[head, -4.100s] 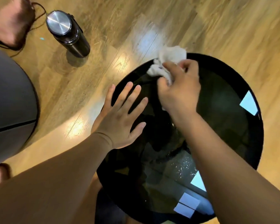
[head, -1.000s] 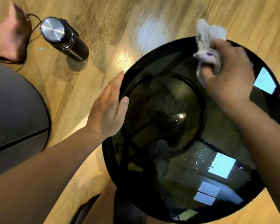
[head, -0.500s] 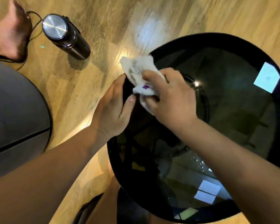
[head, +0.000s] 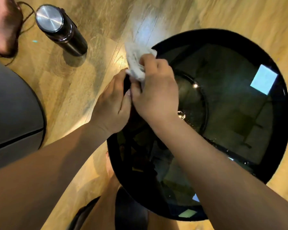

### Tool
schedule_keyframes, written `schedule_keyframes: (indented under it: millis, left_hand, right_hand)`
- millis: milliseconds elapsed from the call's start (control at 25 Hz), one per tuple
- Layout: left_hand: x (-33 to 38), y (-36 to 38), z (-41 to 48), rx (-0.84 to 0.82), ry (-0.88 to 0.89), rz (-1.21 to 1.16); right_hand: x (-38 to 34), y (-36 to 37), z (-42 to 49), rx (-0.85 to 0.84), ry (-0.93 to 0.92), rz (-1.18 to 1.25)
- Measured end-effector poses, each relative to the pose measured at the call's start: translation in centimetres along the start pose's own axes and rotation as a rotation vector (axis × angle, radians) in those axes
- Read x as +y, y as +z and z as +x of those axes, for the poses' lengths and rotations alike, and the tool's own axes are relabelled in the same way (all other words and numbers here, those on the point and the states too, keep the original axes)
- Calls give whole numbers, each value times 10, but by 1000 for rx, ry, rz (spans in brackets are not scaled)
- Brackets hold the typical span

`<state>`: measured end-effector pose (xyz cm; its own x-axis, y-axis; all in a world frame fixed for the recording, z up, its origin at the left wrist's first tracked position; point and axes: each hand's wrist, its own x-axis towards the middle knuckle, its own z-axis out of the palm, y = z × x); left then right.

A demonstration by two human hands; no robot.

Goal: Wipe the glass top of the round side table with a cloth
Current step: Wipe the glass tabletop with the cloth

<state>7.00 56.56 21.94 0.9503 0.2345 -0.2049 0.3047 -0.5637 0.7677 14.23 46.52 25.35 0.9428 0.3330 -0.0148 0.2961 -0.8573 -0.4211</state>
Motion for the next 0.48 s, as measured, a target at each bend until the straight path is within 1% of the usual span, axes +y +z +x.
schedule_keyframes:
  millis: [40, 80, 120, 160, 200, 280, 320, 400, 440, 480]
  left_hand:
    - [0, -1, 0, 11, 2, 3]
    - [0, 0, 0, 13, 8, 12]
    - [0, -1, 0, 7, 9, 21]
    - [0, 0, 0, -2, 5, 25]
    - [0, 0, 0, -9, 1, 26]
    - [1, 0, -1, -6, -10, 31]
    - [1, -1, -1, -3, -13, 33]
    - [1, -2, -1, 1, -15, 26]
    - [1, -2, -2, 2, -19, 23]
    - [0, -2, -1, -1, -24, 24]
  right_hand:
    - [-5, 2, -1, -48, -97, -18]
    - [5, -5, 5, -46, -152, -42]
    - [25, -17, 13, -23, -146, -87]
    - [56, -31, 18, -9, -91, -124]
    - [93, -48, 22, 10, 10, -165]
    - [178, -89, 16, 98, 243, -238]
    - [207, -109, 8, 153, 382, -266]
    - [239, -131, -4, 180, 561, -305]
    - [241, -130, -3, 180, 600, -306]
    - [227, -124, 1, 189, 612, -263]
